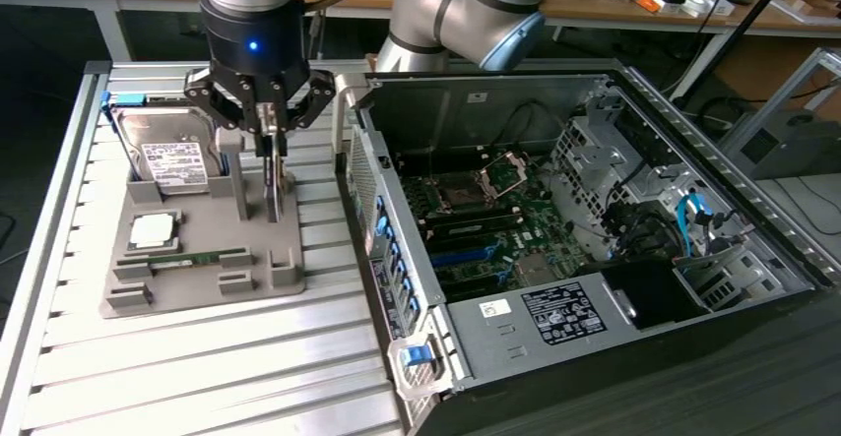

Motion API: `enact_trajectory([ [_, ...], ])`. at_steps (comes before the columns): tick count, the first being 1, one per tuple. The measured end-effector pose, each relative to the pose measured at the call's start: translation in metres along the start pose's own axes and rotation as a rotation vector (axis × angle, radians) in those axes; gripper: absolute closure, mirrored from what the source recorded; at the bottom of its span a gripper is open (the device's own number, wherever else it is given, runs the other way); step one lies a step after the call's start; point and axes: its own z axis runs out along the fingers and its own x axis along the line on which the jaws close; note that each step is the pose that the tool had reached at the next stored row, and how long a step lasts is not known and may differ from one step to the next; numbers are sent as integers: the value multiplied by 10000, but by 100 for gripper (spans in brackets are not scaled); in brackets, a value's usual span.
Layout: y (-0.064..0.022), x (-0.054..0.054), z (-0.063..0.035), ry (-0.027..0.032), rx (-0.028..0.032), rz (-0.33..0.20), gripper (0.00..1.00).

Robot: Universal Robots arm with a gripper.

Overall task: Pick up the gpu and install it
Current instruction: 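Pick up the gpu and move the gpu toward the slot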

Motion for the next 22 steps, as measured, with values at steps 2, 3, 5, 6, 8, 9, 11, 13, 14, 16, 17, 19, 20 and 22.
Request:
enact_trajectory([
  [2,2,0,-20,2,-17,1,73],
  [3,2,-1,-29,1,-28,1,73],
  [5,4,-1,-50,2,-38,1,73],
  [6,5,-1,-59,2,-40,2,73],
  [8,7,-2,-85,2,-41,1,73],
  [9,8,-2,-96,3,-40,2,73],
  [11,9,-3,-114,3,-40,2,73],
  [13,10,-3,-127,2,-31,0,73],
  [14,10,-4,-134,2,-11,-1,73],
  [16,12,-3,-144,-4,39,-1,73],
  [17,12,-4,-151,-6,69,-2,73],
  [19,13,-4,-166,-4,88,-3,73],
  [20,14,-4,-177,-6,89,-3,73],
  [22,17,-5,-216,-7,89,-2,73],
])
